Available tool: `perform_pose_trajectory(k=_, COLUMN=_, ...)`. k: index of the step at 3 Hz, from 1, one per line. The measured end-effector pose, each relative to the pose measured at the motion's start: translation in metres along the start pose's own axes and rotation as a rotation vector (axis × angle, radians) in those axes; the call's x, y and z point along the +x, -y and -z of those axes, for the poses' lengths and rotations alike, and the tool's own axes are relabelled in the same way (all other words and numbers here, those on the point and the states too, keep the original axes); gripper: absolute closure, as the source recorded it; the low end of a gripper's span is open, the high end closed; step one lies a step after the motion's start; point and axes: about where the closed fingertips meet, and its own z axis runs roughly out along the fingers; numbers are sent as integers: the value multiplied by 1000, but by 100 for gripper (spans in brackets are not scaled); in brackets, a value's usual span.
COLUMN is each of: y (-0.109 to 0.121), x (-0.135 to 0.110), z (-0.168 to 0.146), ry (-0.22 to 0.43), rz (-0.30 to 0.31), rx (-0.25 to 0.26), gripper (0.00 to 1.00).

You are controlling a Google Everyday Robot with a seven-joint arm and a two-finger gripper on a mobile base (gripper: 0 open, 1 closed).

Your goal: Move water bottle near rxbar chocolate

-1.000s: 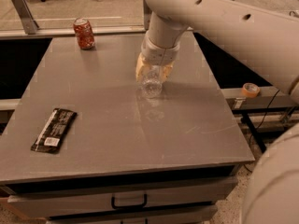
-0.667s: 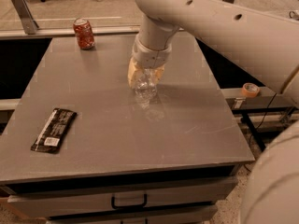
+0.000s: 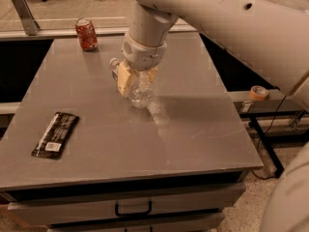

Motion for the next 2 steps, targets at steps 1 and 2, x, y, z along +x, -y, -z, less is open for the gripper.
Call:
perform_pose_trajectory(k=1, y=-14, x=8, z=-3, ry=-2, rz=-8, rx=-23, gripper=100)
perform_pose_trajectory(k=2, y=-46, x=20, z=-12, ry=-12, rz=-44, rx=-92, gripper=100)
